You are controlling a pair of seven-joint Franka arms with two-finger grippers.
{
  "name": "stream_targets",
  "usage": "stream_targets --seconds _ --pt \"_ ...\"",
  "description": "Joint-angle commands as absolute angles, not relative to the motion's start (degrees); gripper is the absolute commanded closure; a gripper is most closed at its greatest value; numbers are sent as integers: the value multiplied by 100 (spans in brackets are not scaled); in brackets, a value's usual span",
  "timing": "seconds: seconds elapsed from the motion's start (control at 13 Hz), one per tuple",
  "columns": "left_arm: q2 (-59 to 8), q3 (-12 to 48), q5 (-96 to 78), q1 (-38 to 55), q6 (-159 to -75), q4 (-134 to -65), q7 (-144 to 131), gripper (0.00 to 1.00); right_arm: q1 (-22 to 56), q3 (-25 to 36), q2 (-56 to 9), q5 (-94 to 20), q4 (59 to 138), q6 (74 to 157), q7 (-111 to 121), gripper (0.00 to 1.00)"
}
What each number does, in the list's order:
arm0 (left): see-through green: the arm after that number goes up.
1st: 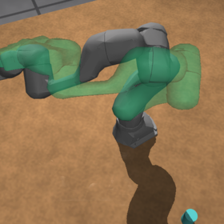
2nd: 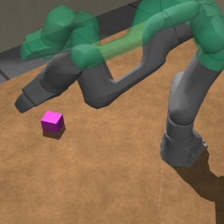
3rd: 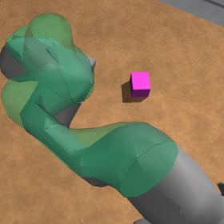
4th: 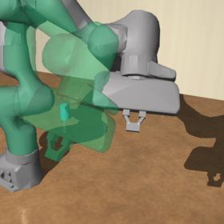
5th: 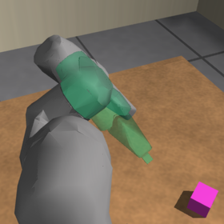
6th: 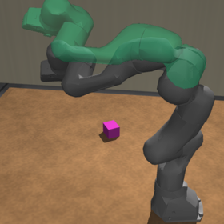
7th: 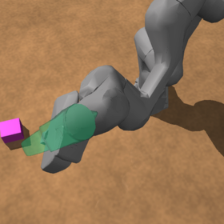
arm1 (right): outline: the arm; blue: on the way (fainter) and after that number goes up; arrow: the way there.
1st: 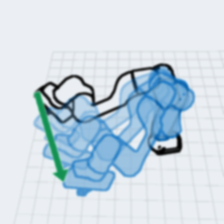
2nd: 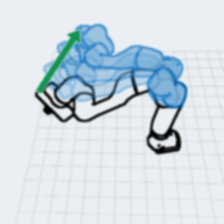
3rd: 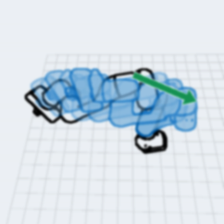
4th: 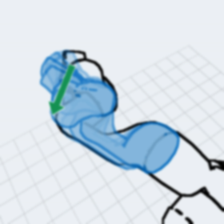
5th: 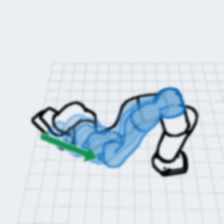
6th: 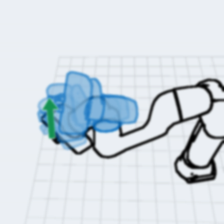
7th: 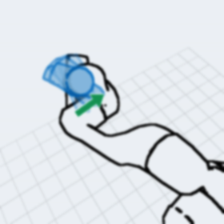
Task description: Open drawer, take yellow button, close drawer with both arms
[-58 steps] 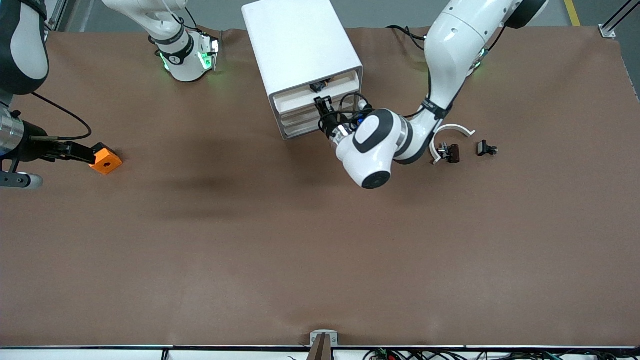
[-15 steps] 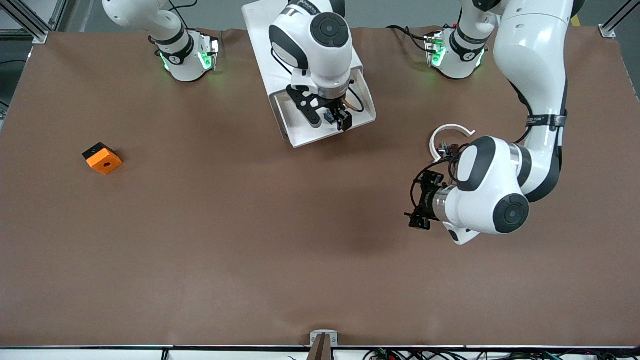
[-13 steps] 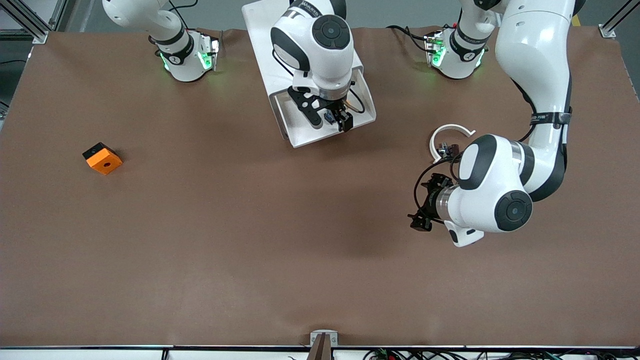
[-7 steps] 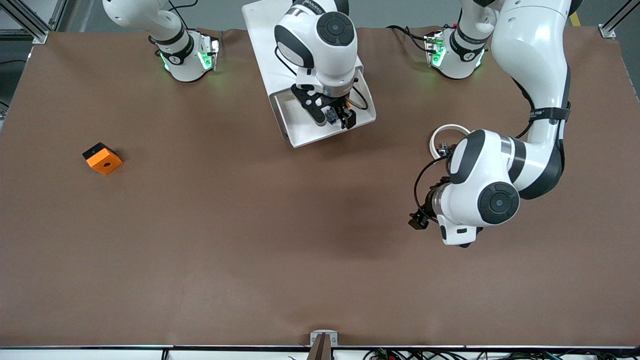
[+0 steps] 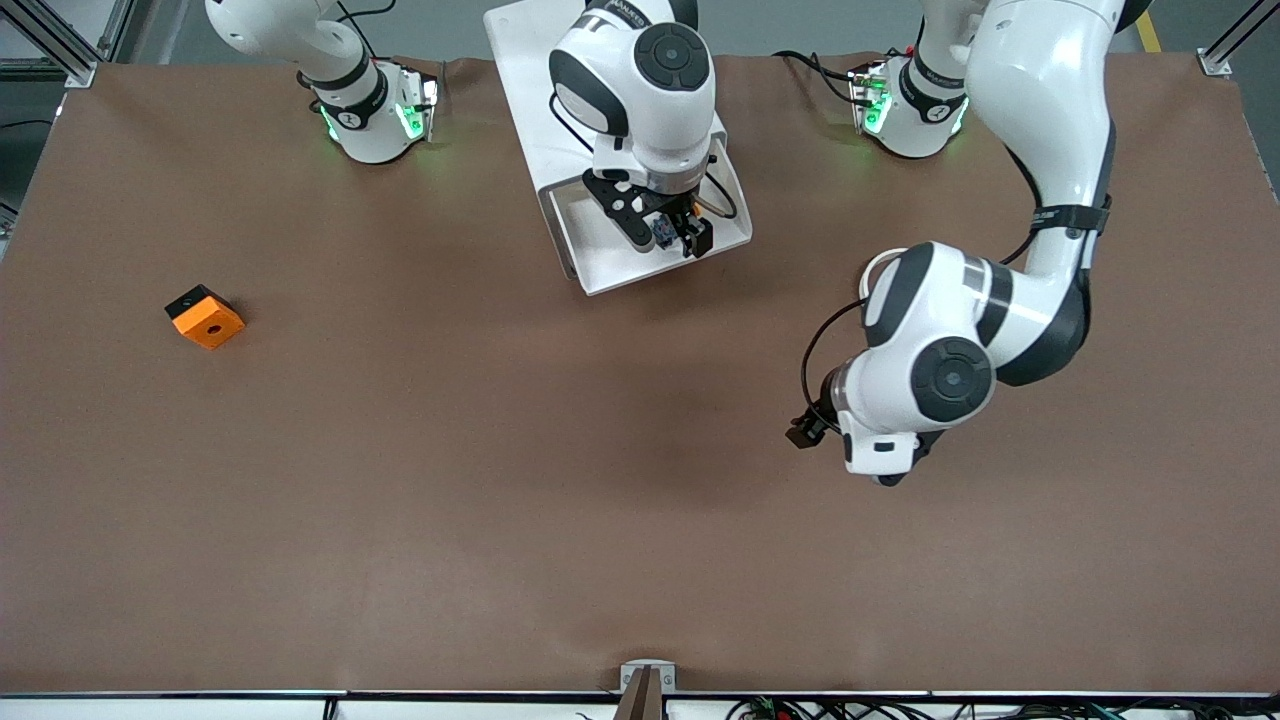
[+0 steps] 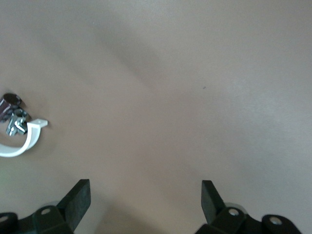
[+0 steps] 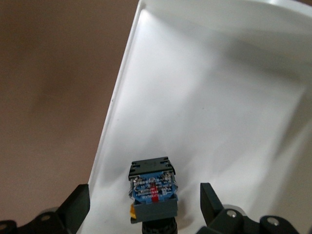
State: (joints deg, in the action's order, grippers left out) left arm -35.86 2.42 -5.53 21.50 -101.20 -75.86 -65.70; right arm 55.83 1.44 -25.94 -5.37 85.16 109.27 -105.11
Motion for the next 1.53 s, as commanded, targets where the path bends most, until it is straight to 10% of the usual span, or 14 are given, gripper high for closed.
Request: stream_targets --seconds 0.0,0.54,0.69,0.77,0.84,1.46 --pt "-3402 334 -281 2276 -10423 -7979 -6250 0 5669 220 -2654 -466 8402 10890 -10485 0" --pt "-2612 615 -281 2197 -11178 -9200 -5284 0 5678 228 -2663 -404 8402 10890 -10477 0" --pt "-2374 615 -316 2180 -11381 -9561 -4932 0 5678 220 -2663 -413 8411 10890 -10346 24" --pt "-2303 615 -316 2162 -11399 -9658 -4783 0 5678 220 -2663 -422 8411 10881 -10110 83" --pt "-2259 615 -325 2136 -11408 -9720 -4668 0 5678 220 -2672 -457 8411 10890 -10107 100" --pt "-2206 878 -439 2074 -11382 -10027 -4623 0 5599 255 -2585 -465 8359 10846 -10002 100"
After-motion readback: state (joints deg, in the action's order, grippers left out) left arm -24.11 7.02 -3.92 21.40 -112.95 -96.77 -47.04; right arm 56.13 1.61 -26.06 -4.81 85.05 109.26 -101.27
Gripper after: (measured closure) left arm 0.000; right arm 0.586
